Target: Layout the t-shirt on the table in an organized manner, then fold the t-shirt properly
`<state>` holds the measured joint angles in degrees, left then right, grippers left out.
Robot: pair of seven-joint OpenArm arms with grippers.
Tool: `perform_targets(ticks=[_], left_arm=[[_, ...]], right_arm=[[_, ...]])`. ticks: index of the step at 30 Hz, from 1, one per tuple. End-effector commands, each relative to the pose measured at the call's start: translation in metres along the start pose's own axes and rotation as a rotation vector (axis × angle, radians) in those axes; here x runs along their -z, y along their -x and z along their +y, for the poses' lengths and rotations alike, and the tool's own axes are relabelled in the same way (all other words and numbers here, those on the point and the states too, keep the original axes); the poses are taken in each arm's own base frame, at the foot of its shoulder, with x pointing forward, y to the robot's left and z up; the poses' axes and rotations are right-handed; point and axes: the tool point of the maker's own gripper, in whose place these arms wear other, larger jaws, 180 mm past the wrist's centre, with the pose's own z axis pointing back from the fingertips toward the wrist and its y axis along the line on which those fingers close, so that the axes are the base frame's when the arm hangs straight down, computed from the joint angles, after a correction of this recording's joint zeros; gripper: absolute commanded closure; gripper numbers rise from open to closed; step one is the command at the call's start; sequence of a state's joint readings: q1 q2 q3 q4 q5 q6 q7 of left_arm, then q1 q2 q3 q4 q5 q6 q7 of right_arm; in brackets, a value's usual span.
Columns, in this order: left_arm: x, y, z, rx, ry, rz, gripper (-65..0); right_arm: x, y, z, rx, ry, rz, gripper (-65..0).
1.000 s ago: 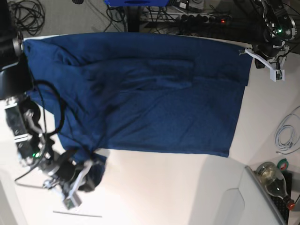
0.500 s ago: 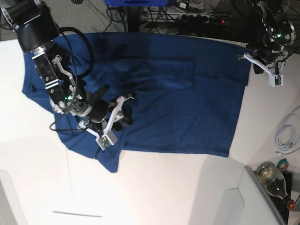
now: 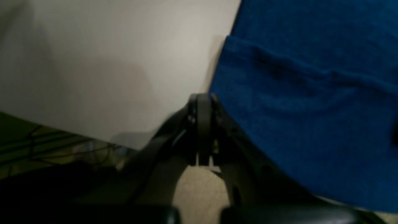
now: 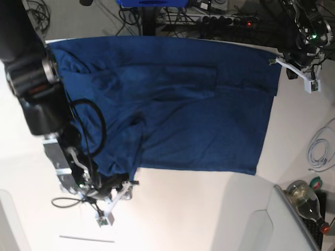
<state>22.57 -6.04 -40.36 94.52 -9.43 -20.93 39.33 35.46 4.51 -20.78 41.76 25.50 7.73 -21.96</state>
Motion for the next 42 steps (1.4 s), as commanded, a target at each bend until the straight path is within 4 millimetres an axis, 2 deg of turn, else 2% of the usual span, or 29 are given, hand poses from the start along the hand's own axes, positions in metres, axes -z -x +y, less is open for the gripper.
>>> perform_targets(ticks=[1, 3, 6, 10, 13, 17, 19, 24, 29, 36, 37, 38, 41, 42], left_arm=[[-0.007, -0.007, 0.015, 0.009, -0.039, -0.025, 0.0], [-0.009, -0.006, 0.021, 0.003, -0.053, -0.025, 0.0], [-0.013, 0.001, 0.029, 0.0, -0.071, -0.012, 0.0], [-0.017, 0.007, 0.037, -0.007, -0.09, -0.002, 0.0], [-0.018, 0.007, 0.039, -0.008, -0.094, -0.002, 0.0], [-0.017, 0.008, 0.039, -0.009, -0.094, 0.001, 0.0], [-0.017, 0.009, 0.04, -0.01, -0.096, 0.003, 0.0], [-0.017, 0.007, 0.041, -0.006, -0.098, 0.0, 0.0], [-0.016, 0.004, 0.04, -0.004, -0.094, -0.004, 0.0], [-0.015, 0.004, 0.039, -0.004, -0.091, -0.004, 0.0], [-0.015, 0.004, 0.039, -0.004, -0.091, -0.004, 0.0], [-0.015, 0.004, 0.039, -0.004, -0.091, -0.004, 0.0], [-0.015, 0.004, 0.039, -0.004, -0.091, -0.004, 0.0], [-0.015, 0.004, 0.039, -0.004, -0.091, -0.004, 0.0]], right_arm=[[0.001, -0.036, -0.005, 0.005, 0.016, -0.071, -33.3], [0.013, -0.034, -0.018, 0.042, 0.054, -0.064, -33.6], [0.02, -0.025, -0.039, 0.08, 0.113, -0.071, -33.5], [0.023, -0.013, -0.042, 0.096, 0.135, -0.092, -33.5], [0.025, 0.008, -0.046, 0.108, 0.165, -0.06, -33.5], [0.029, 0.029, -0.035, 0.113, 0.146, -0.032, -33.2], [0.031, 0.031, -0.016, 0.106, 0.11, -0.051, -33.0], [0.026, 0.018, 0.011, -0.021, 0.065, -0.103, -33.0], [0.027, 0.022, 0.021, -0.052, 0.058, -0.051, -33.0], [0.028, 0.026, 0.021, -0.052, 0.059, -0.037, -32.6], [0.028, 0.028, 0.021, -0.051, 0.058, -0.031, -31.1], [0.029, 0.033, 0.021, -0.047, 0.059, -0.012, -26.3], [0.029, 0.037, 0.02, -0.045, 0.061, 0.013, -3.9], [0.029, 0.037, 0.02, -0.045, 0.06, 0.023, -2.0]])
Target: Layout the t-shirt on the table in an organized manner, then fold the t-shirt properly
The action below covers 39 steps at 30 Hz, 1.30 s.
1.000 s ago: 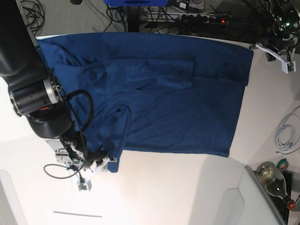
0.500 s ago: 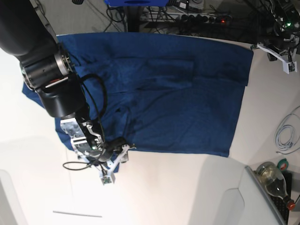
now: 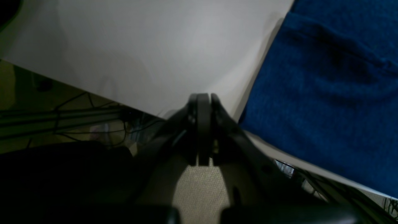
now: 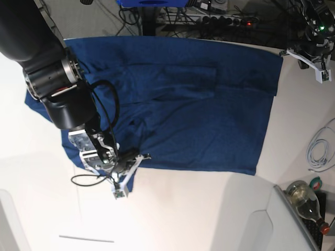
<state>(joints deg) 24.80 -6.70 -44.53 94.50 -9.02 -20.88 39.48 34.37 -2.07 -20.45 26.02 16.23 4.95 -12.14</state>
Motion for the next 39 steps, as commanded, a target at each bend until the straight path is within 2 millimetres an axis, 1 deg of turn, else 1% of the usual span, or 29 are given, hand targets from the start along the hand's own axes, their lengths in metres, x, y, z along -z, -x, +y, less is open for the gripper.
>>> perform_targets(ticks=[1, 2, 3, 5, 6, 7, 9, 12, 14, 16, 18, 19, 22, 24, 25, 27, 29, 32, 37, 39], left_arm=[[-0.003, -0.011, 0.006, 0.008, -0.014, -0.035, 0.0], [-0.003, -0.011, 0.006, 0.008, -0.014, -0.035, 0.0], [-0.003, -0.011, 0.006, 0.008, -0.014, -0.035, 0.0], [-0.003, -0.011, 0.006, 0.008, -0.014, -0.035, 0.0], [-0.003, -0.011, 0.006, 0.008, -0.014, -0.035, 0.0], [-0.003, -0.011, 0.006, 0.008, -0.014, -0.035, 0.0], [-0.003, -0.011, 0.006, 0.008, -0.014, -0.035, 0.0], [-0.003, -0.011, 0.006, 0.008, -0.014, -0.035, 0.0], [-0.003, -0.011, 0.006, 0.009, -0.015, -0.034, 0.0], [-0.003, -0.011, 0.006, 0.009, -0.015, -0.034, 0.0], [-0.003, -0.011, 0.006, 0.008, -0.014, -0.035, 0.0], [-0.003, -0.011, 0.006, 0.008, -0.014, -0.035, 0.0], [-0.003, -0.012, 0.006, 0.009, -0.014, -0.039, 0.0], [-0.003, -0.013, 0.006, 0.009, -0.014, -0.039, 0.0], [-0.003, -0.012, 0.006, 0.009, -0.014, -0.038, 0.0], [-0.002, -0.011, 0.006, 0.007, -0.014, -0.035, 0.0], [-0.002, -0.011, 0.006, 0.007, -0.014, -0.035, 0.0], [-0.002, -0.011, 0.006, 0.007, -0.014, -0.035, 0.0], [-0.003, -0.009, 0.006, 0.009, -0.015, -0.03, 0.0], [-0.003, -0.008, 0.006, 0.008, -0.014, -0.028, 0.0]], right_arm=[[-0.004, -0.037, 0.0, -0.004, 0.0, -0.072, -3.0], [-0.004, -0.037, 0.0, -0.004, 0.0, -0.064, -4.4], [-0.005, -0.037, 0.001, -0.005, -0.003, -0.059, -3.9], [-0.005, -0.037, 0.002, -0.006, -0.007, -0.059, -0.2], [-0.005, -0.039, 0.004, -0.008, -0.012, -0.067, 0.0], [-0.008, -0.047, 0.007, -0.013, -0.019, -0.087, -0.2], [-0.014, -0.054, 0.019, -0.022, -0.044, -0.124, -0.2], [-0.037, -0.065, 0.048, -0.049, -0.104, -0.157, -0.2], [-0.059, -0.076, 0.068, -0.067, -0.145, -0.204, -0.2], [-0.078, -0.079, 0.085, -0.073, -0.179, -0.233, -0.2], [-0.091, -0.076, 0.107, -0.068, -0.222, -0.235, -0.2], [-0.094, -0.073, 0.115, -0.062, -0.236, -0.23, -0.2], [-0.096, -0.057, 0.132, -0.036, -0.271, -0.205, -0.2], [-0.095, -0.044, 0.139, -0.021, -0.286, -0.188, -0.2], [-0.095, -0.039, 0.148, -0.028, -0.301, -0.177, -0.2], [-0.098, -0.028, 0.171, -0.085, -0.341, -0.161, -0.2], [-0.101, -0.018, 0.191, -0.129, -0.374, -0.151, -0.2], [-0.107, -0.011, 0.217, -0.186, -0.423, -0.173, -0.2], [-0.112, -0.001, 0.238, -0.243, -0.463, -0.166, -0.2], [-0.111, 0.0, 0.238, -0.244, -0.46, -0.161, -0.6]])
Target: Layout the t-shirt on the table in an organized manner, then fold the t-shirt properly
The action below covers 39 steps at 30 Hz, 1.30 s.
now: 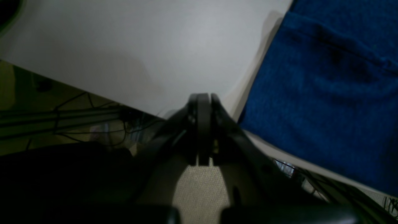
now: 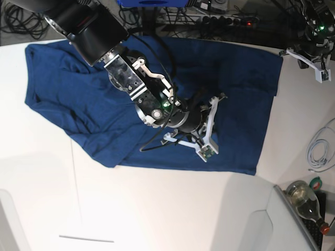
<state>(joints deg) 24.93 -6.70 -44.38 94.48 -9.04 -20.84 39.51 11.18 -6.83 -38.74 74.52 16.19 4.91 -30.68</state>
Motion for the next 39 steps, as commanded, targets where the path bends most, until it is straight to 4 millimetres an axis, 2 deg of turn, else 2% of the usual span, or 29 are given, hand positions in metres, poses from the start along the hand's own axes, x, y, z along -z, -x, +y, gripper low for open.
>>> perform_targets(ticks=[1, 2, 4, 7, 8, 9, 11, 12, 14, 16, 19, 23, 26, 30, 37, 39], left_arm=[[-0.003, -0.009, 0.007, 0.007, -0.016, -0.031, 0.0], [-0.003, -0.009, 0.007, 0.007, -0.016, -0.031, 0.0], [-0.003, -0.01, 0.006, 0.005, -0.015, -0.034, 0.0], [-0.003, -0.013, 0.004, 0.004, -0.011, -0.042, 0.0], [-0.004, -0.015, 0.002, 0.004, -0.009, -0.047, 0.0], [-0.003, -0.017, -0.004, 0.015, 0.005, -0.052, 0.0], [-0.001, -0.02, -0.026, 0.042, 0.054, -0.059, 0.0], [-0.001, -0.019, -0.038, 0.042, 0.079, -0.06, 0.0], [0.001, -0.015, -0.057, 0.035, 0.117, -0.054, 0.0], [0.006, -0.021, -0.072, 0.017, 0.144, -0.068, 0.0], [0.017, -0.011, -0.079, -0.017, 0.156, -0.034, 0.0], [0.036, -0.004, -0.082, -0.062, 0.17, 0.005, 0.0], [0.044, 0.0, -0.079, -0.068, 0.168, -0.003, 0.0], [0.051, 0.011, -0.077, -0.09, 0.166, -0.01, 0.0], [0.056, 0.025, -0.062, -0.084, 0.146, 0.037, 0.0], [0.058, 0.03, -0.061, -0.087, 0.146, 0.051, 0.0]], right_arm=[[-0.002, -0.025, 0.003, -0.006, -0.006, -0.066, -0.9], [-0.002, -0.025, 0.004, -0.009, -0.008, -0.066, -1.4], [-0.004, -0.029, 0.006, -0.016, -0.015, -0.073, -8.9], [-0.026, -0.047, 0.003, -0.029, -0.002, -0.101, -28.1], [-0.041, -0.054, -0.014, -0.022, 0.034, -0.133, -31.4], [-0.059, -0.061, -0.035, 0.004, 0.08, -0.167, -31.8], [-0.095, -0.058, -0.081, 0.073, 0.195, -0.176, -29.6], [-0.109, -0.044, -0.106, 0.124, 0.261, -0.141, -29.3], [-0.136, -0.003, -0.154, 0.199, 0.397, -0.054, -28.8], [-0.161, 0.039, -0.189, 0.169, 0.519, 0.031, -28.8], [-0.186, 0.084, -0.209, 0.097, 0.602, 0.139, -29.1], [-0.208, 0.134, -0.238, 0.125, 0.677, 0.254, -28.7], [-0.216, 0.152, -0.254, 0.153, 0.707, 0.257, -28.7], [-0.211, 0.18, -0.262, 0.169, 0.667, 0.324, -28.5], [-0.208, 0.191, -0.281, 0.197, 0.684, 0.331, -28.4], [-0.207, 0.197, -0.283, 0.205, 0.683, 0.347, -24.8]])
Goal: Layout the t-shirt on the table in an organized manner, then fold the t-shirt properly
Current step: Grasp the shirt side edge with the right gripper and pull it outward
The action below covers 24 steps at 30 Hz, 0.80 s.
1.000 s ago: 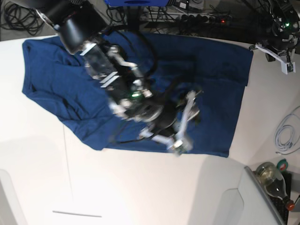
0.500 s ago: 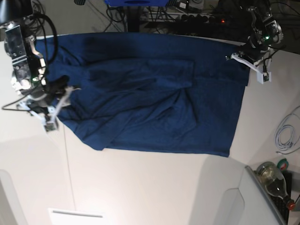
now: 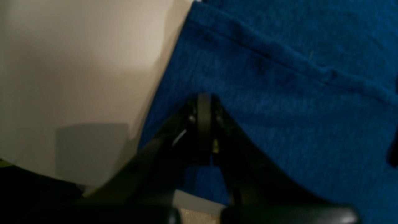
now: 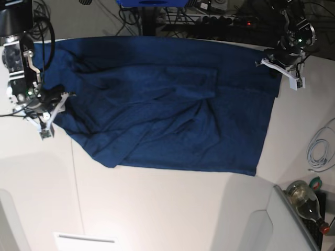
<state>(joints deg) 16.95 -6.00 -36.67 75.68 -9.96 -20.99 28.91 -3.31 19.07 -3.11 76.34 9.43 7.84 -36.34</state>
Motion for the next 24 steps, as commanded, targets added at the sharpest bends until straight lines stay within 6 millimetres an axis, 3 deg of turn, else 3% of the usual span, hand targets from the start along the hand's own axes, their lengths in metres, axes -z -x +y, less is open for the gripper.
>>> perform_targets(ticks=[1, 3, 5, 11, 17, 24], left_arm=[[-0.001, 0.011, 0.013, 0.015, -0.038, 0.053, 0.0], [0.0, 0.015, 0.014, 0.013, -0.037, 0.067, 0.0], [0.001, 0.018, 0.015, 0.009, -0.038, 0.073, 0.0], [0.001, 0.019, 0.015, 0.008, -0.038, 0.076, 0.0], [0.0, 0.018, 0.015, 0.011, -0.039, 0.074, 0.0], [-0.001, 0.02, 0.016, 0.01, -0.041, 0.076, 0.0]], right_arm=[[-0.003, -0.015, -0.012, -0.012, 0.019, -0.035, -20.4], [-0.001, -0.015, -0.011, -0.021, 0.008, -0.029, -7.1], [0.0, -0.018, -0.011, -0.03, 0.002, -0.033, 0.0], [-0.002, -0.031, -0.02, -0.039, 0.018, -0.052, -0.6], [-0.002, -0.039, -0.048, -0.042, 0.066, -0.048, -0.6], [0.008, -0.048, -0.096, 0.058, 0.133, -0.031, -0.6]])
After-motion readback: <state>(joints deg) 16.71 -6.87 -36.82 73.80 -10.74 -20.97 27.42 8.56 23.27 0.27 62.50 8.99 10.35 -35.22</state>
